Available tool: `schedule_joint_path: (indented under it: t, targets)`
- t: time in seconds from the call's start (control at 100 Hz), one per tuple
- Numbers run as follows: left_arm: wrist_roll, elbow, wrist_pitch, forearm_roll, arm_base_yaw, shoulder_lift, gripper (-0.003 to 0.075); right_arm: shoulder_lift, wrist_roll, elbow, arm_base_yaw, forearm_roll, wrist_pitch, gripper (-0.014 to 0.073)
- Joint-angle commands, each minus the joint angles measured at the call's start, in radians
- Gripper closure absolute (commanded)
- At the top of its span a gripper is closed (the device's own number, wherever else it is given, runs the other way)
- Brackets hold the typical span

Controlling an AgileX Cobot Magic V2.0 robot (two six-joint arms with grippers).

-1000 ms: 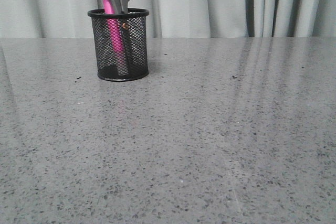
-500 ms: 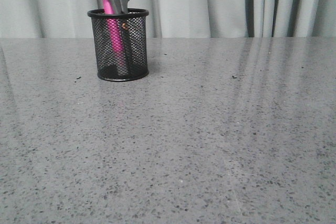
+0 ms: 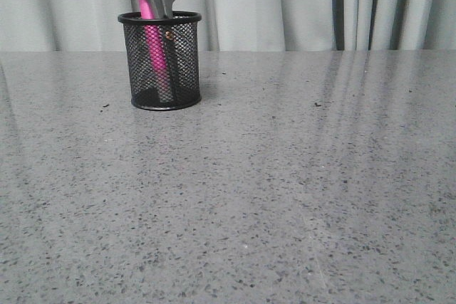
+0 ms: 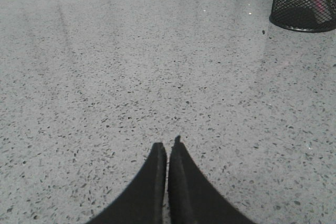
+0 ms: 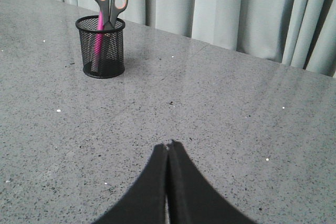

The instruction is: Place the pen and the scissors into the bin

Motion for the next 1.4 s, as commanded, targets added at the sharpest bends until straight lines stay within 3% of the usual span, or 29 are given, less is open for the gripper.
schedule_joint_path:
  t: [0.0, 0.65, 0.86, 1.0, 1.15, 1.24, 1.29, 1.39]
  targets:
    - [-0.009, 0.044, -0.044, 0.001, 0.002, -0.033, 0.0739, 0.014, -0.001, -0.024, -0.001, -0.013, -0.081, 0.0662]
    - [-0.009, 0.044, -0.044, 0.001, 0.002, -0.033, 0.0739, 0.014, -0.001, -0.022, -0.001, -0.013, -0.081, 0.0662]
    - [-0.009, 0.044, -0.044, 0.001, 0.002, -0.033, 0.0739, 0.014, -0.001, 0.071, -0.022, -0.015, -0.103, 0.0662]
    - [-0.009, 0.044, -0.044, 0.001, 0.002, -0.033, 0.0739, 0.018, 0.016, 0.206, -0.141, 0.009, -0.4, 0.0662]
    - [-0.009, 0.044, -0.044, 0.001, 0.002, -0.033, 0.0739, 0.063, 0.016, 0.383, -0.38, 0.187, -0.659, 0.0662]
    - [-0.009, 0.044, -0.044, 0.001, 0.002, -0.033, 0.0739, 0.081, 0.016, 0.486, -0.518, 0.204, -0.802, 0.0662]
    - [-0.009, 0.044, -0.044, 0.001, 0.002, -0.033, 0.0739, 0.081, 0.016, 0.529, -0.575, 0.204, -0.844, 0.0662]
    - [-0.009, 0.044, -0.044, 0.001, 0.002, -0.033, 0.0739, 0.081, 0.007, 0.524, -0.647, 0.2, -0.721, 0.0662]
